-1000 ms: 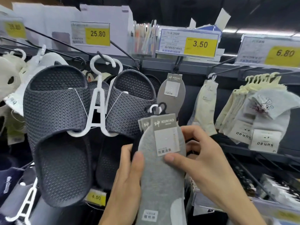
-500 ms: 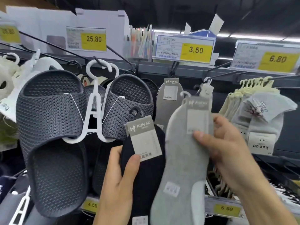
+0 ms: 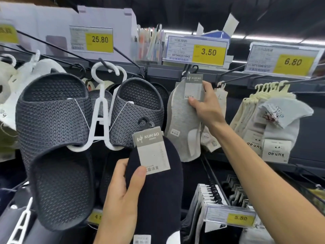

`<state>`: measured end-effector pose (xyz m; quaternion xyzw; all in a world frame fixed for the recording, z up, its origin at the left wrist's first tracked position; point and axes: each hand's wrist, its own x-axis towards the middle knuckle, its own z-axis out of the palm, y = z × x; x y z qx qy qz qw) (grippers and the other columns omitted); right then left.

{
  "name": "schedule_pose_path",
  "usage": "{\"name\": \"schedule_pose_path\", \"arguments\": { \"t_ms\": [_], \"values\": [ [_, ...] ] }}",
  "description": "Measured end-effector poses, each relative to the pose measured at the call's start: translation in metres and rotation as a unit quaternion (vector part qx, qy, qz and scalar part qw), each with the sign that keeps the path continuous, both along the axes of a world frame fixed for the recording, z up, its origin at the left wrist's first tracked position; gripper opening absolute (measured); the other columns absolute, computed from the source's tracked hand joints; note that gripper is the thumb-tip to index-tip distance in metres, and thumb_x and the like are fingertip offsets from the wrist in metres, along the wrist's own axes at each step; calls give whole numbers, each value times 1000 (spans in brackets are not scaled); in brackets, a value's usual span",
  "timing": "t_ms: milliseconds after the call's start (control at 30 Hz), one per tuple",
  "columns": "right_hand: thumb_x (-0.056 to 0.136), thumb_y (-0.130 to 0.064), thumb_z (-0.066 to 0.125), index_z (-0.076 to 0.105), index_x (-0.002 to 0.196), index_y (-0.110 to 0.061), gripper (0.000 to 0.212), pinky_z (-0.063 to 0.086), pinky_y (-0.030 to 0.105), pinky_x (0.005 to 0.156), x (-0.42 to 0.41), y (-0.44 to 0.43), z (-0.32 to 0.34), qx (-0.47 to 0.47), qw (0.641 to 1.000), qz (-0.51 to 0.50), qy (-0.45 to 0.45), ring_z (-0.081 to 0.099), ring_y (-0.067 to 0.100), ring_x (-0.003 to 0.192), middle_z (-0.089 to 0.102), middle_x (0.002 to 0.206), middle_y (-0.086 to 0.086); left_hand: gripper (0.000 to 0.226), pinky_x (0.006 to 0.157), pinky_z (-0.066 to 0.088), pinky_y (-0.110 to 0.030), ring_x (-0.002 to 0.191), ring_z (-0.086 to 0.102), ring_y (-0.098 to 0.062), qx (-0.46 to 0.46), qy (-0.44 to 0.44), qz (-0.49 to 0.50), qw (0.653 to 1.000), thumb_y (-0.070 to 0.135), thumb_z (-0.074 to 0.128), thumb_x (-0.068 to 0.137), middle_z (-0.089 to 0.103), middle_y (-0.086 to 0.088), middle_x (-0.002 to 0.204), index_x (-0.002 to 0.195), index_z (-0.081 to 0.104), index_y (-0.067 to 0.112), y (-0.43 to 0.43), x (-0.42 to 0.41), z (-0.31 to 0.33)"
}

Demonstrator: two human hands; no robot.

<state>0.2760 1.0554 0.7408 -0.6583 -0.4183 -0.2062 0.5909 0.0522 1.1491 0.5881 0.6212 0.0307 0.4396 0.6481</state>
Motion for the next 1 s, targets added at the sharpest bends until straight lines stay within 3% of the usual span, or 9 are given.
{"name": "schedule_pose_path", "arguments": {
  "t_ms": [133,333,567,633,700,767,833,933,1000],
  "values": [
    [93,-1,58,43,137,-14,48,53,33,97,6,1,-2,2,999,31,14,63,7,108,62,120,-4,35,65,55,-25,85,72,-5,3,-2,2,1000,66,57,67,76,9,95,93,65,44,3,-3,-1],
    [93,-2,59,41,143,-22,57,51,28,100,9,-3,-5,-63,996,62,-4,61,2,113,61,126,-10,33,64,56,-19,85,72,-4,-4,-9,-10,1000,64,58,67,77,9,94,91,66,43,2,-1,-2],
    [94,-6,61,20,157,-19,77,39,39,113,4,-12,0,-176,984,-12,-4,50,13,130,48,147,-2,32,65,56,-18,86,72,-4,5,-12,-23,1000,63,57,70,77,10,97,93,65,42,-3,4,-3],
    [92,-8,64,28,154,-18,72,44,38,107,-12,-18,-3,-148,986,-79,1,55,13,121,55,133,0,33,64,56,-23,86,72,-4,3,-16,-19,1000,64,57,69,77,10,96,93,65,43,-4,5,-3],
    [91,-22,67,45,144,-24,57,51,26,95,-42,-30,-14,-65,988,-130,-47,58,3,108,61,119,-7,36,70,51,-26,85,71,-2,0,-21,-1,1000,65,55,68,76,12,95,95,64,43,-4,7,-1],
    [83,-43,72,57,127,-39,47,53,15,79,-86,-44,-35,-37,996,-30,-80,62,-2,97,65,105,-14,35,71,48,-26,83,70,2,3,-26,19,999,66,54,68,75,15,94,94,63,45,-4,10,1],
    [69,-58,78,59,120,-48,55,53,14,68,-124,-53,-57,-88,993,58,-59,63,5,90,64,104,-15,30,66,51,-22,83,69,4,8,-25,21,999,65,54,68,75,18,93,93,62,49,-7,13,5],
    [63,-46,84,63,113,-49,54,51,20,67,-134,-53,-72,-113,991,44,-55,60,9,90,61,102,-16,27,61,52,-10,80,69,6,-23,-39,-13,999,63,56,67,75,18,92,90,64,50,-13,15,9],
    [67,-27,88,69,104,-44,45,52,20,69,-125,-55,-72,-89,994,59,-9,61,4,84,65,93,-17,29,67,54,-17,86,71,1,-75,-57,-50,994,61,58,72,76,11,96,93,69,45,-15,20,10]
  ]
}}
